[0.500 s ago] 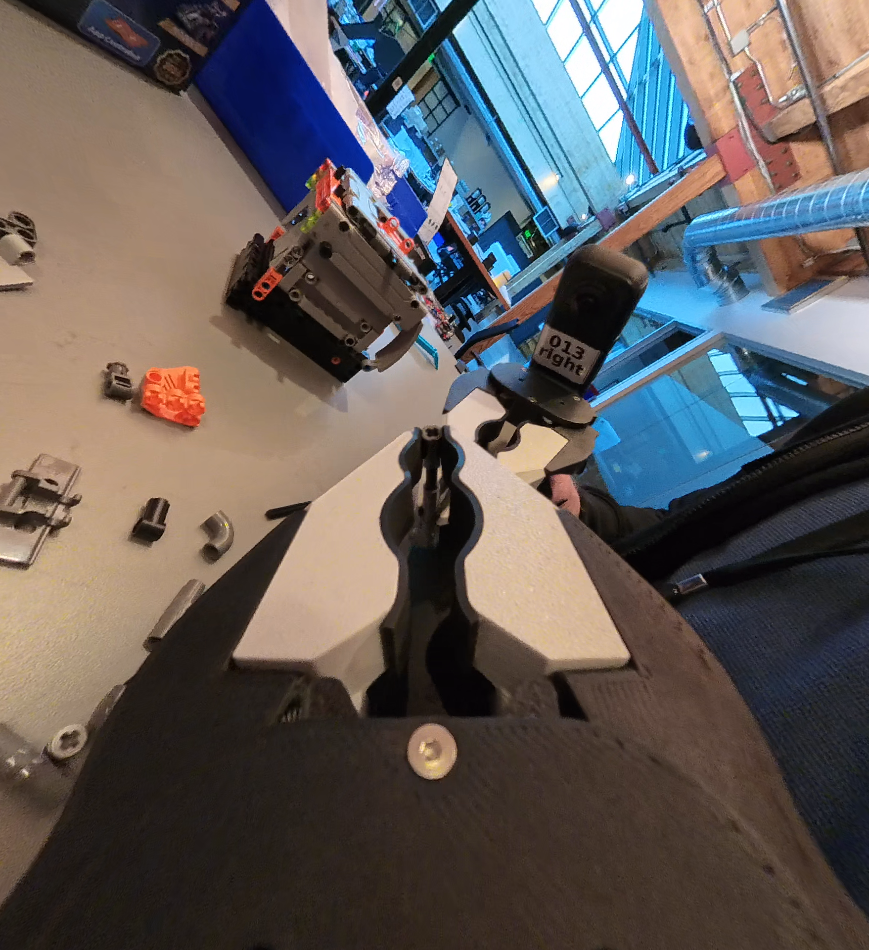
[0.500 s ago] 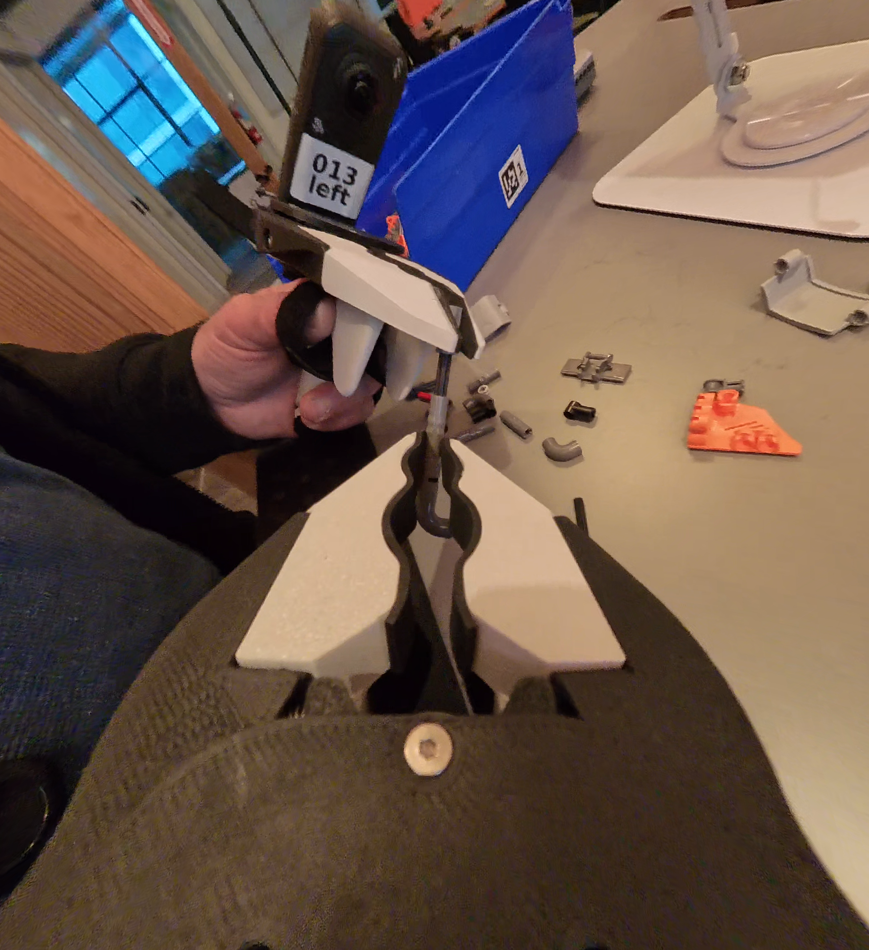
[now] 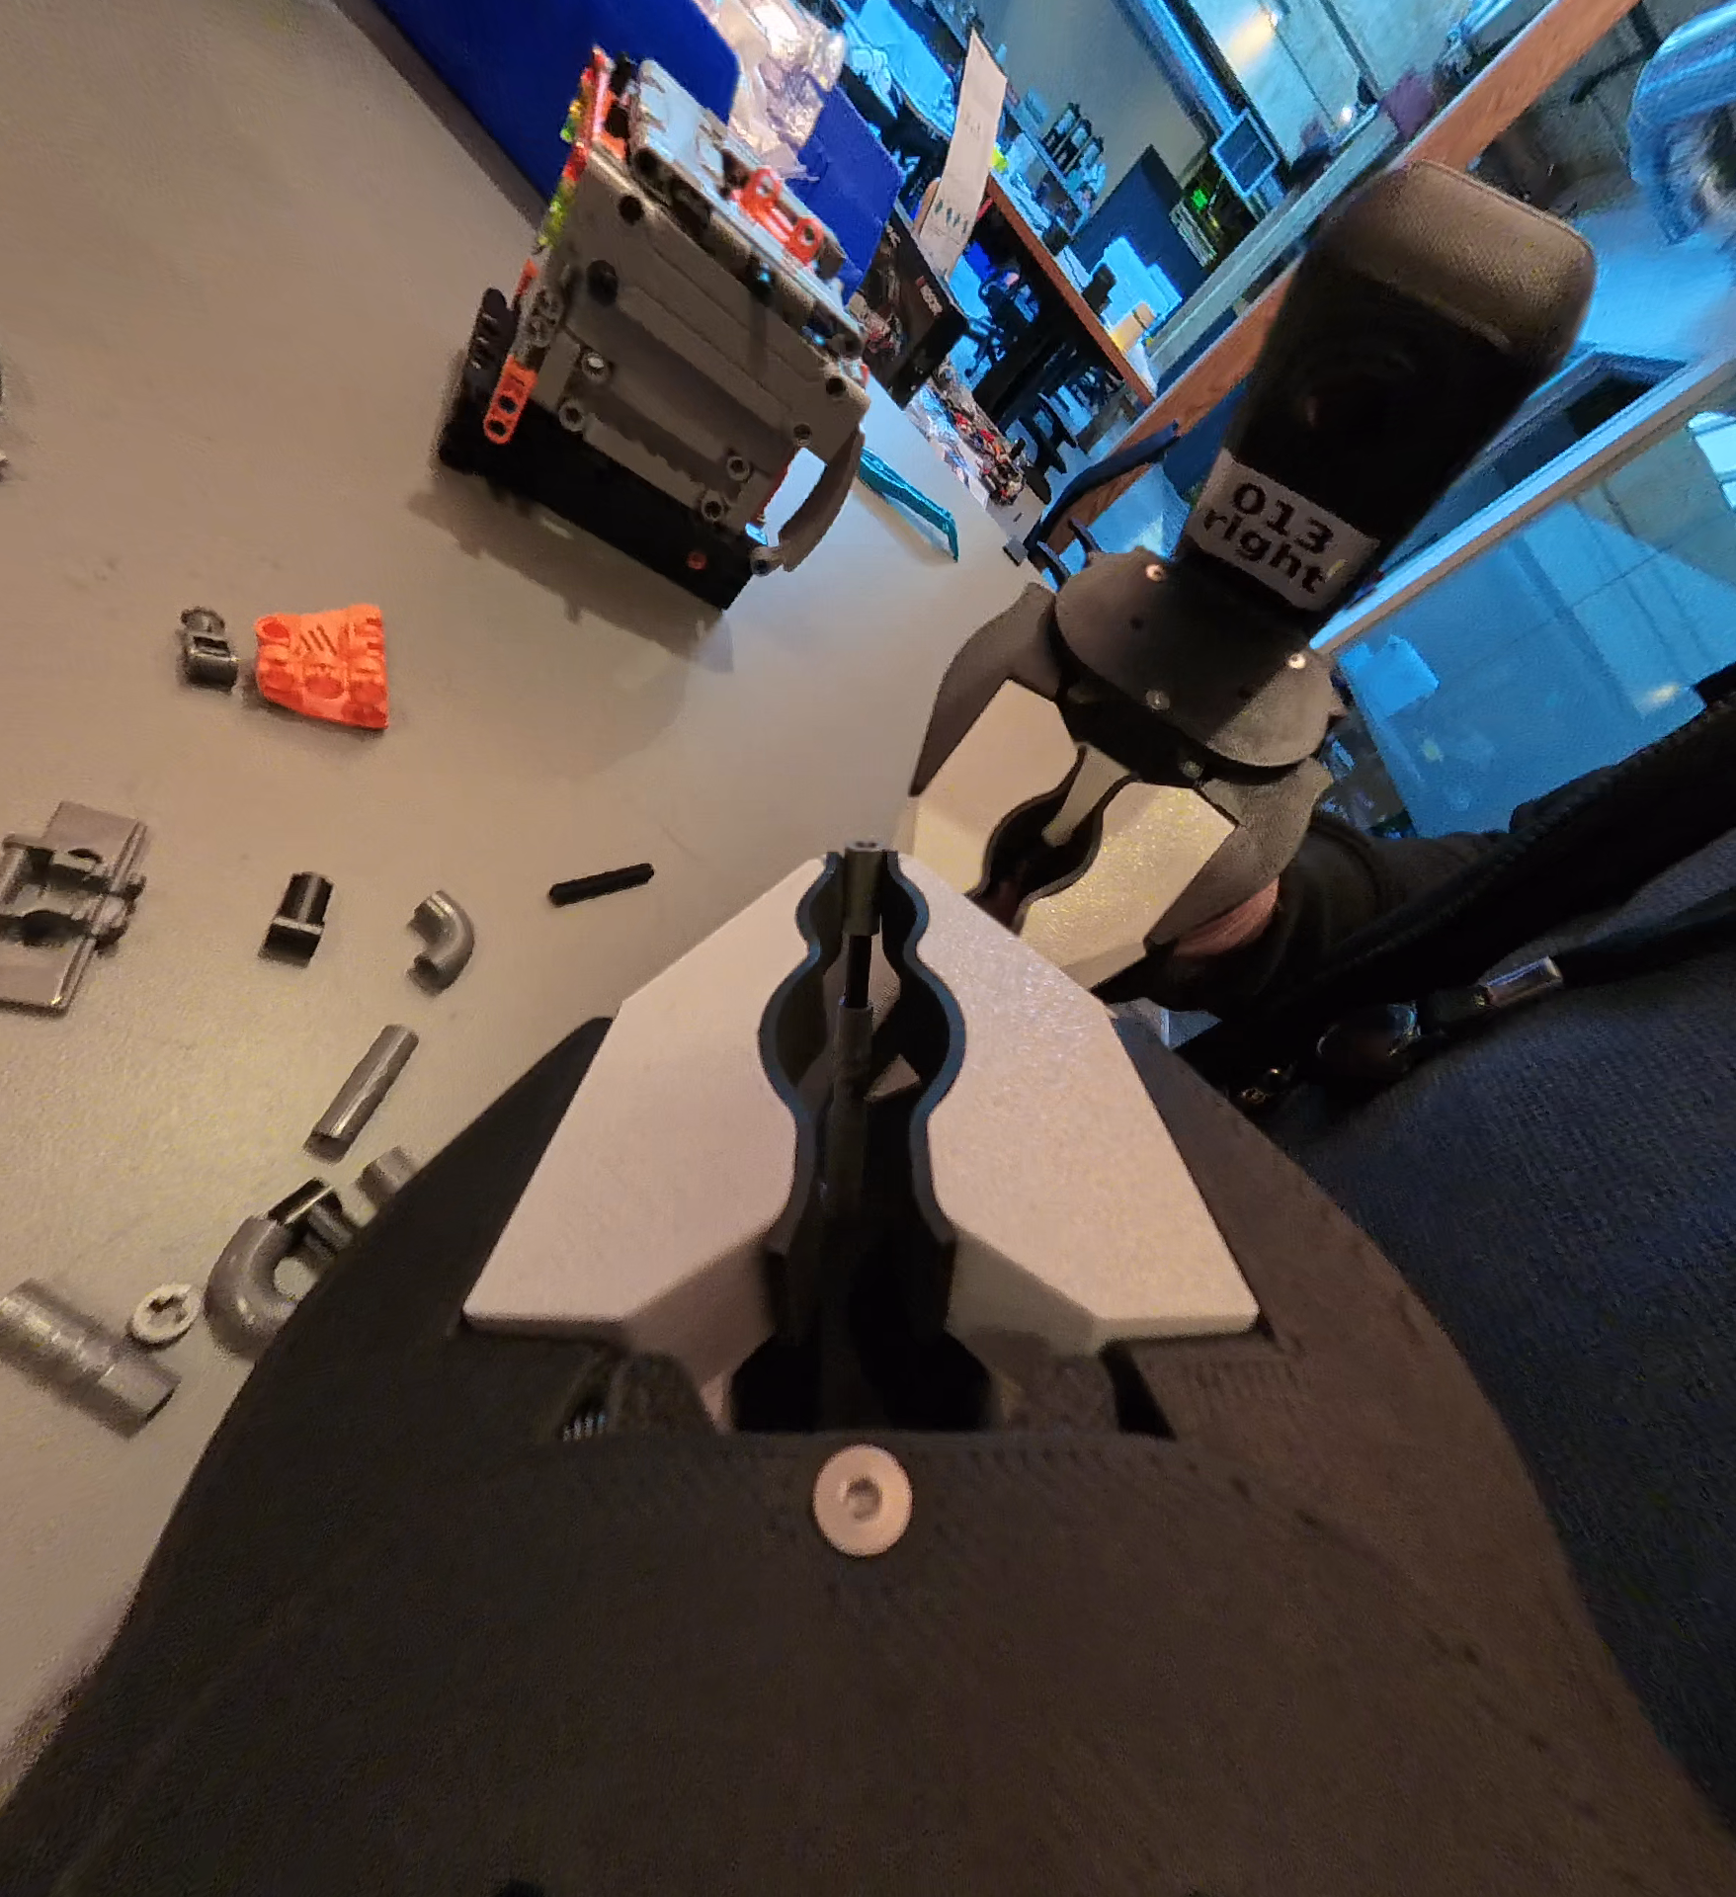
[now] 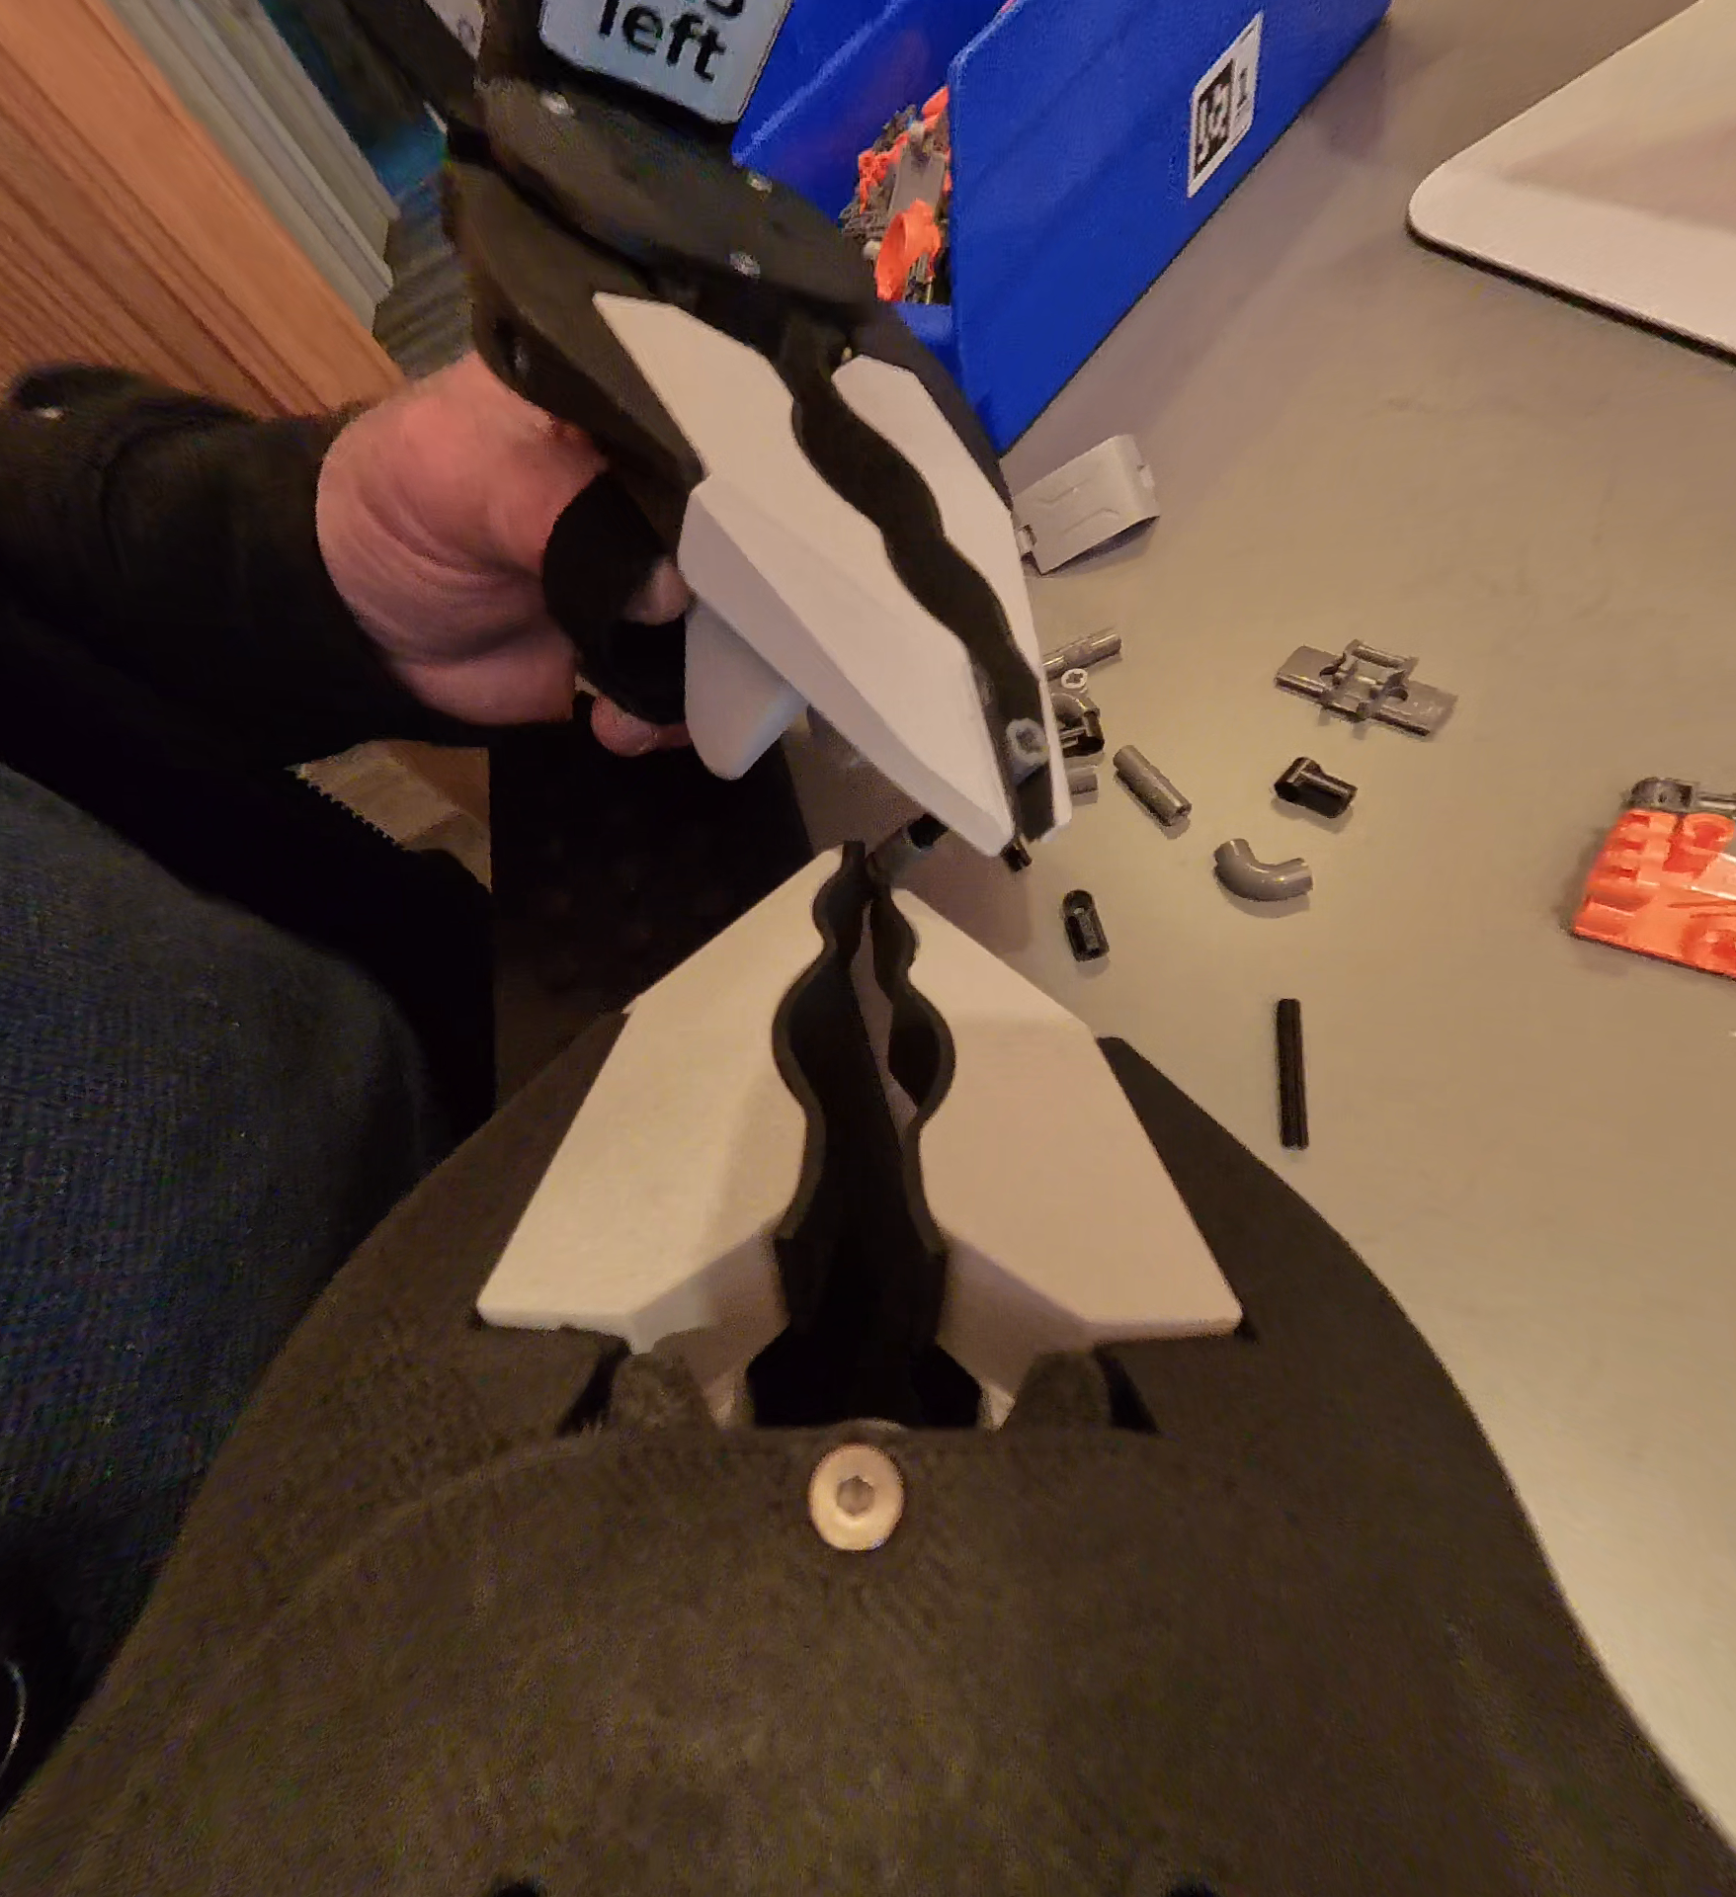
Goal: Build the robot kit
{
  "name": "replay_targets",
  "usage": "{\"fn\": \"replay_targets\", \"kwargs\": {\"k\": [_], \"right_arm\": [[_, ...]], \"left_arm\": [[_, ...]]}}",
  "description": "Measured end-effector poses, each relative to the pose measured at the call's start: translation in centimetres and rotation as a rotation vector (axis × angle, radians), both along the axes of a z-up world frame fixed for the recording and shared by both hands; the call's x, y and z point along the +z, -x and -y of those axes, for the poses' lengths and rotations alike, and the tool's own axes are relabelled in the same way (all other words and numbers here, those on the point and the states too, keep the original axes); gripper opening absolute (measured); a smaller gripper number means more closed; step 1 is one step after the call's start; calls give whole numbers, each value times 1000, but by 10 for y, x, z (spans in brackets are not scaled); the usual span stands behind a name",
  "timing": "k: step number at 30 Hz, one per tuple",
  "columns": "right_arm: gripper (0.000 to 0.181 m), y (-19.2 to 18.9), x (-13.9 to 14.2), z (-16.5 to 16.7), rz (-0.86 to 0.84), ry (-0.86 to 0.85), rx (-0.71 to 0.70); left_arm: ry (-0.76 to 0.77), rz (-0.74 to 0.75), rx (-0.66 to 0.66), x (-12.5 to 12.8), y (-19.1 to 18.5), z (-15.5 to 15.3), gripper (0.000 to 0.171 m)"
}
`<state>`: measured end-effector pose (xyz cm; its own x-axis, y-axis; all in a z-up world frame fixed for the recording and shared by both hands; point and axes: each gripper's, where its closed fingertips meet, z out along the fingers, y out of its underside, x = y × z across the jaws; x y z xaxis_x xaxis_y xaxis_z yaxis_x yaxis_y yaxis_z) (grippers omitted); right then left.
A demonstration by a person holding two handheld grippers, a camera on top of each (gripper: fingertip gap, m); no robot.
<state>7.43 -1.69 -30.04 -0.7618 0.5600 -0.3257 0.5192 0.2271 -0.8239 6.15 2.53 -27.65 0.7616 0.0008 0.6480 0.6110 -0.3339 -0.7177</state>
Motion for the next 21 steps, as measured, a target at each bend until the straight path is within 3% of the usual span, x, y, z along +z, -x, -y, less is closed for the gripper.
{"fn": "replay_targets", "kwargs": {"k": [3, 5, 10, 16, 21], "right_arm": [[0, -1, -2, 2, -4, -20, 14], [0, -4, -3, 4, -8, -38, 29], [0, -7, -4, 1, 34, -21, 45], [0, -5, 3, -51, 50, -28, -77], [4, -4, -5, -108, 39, -152, -245]], "left_arm": [[-36, 36, 3, 8, 4, 5, 9], [-40, 8, 19, 12, 7, 5, 0], [62, -38, 10, -3, 9, 13, 0], [173, -112, -30, -22, 6, 12, 0], [366, -250, -15, -43, 14, 9, 9]]}}
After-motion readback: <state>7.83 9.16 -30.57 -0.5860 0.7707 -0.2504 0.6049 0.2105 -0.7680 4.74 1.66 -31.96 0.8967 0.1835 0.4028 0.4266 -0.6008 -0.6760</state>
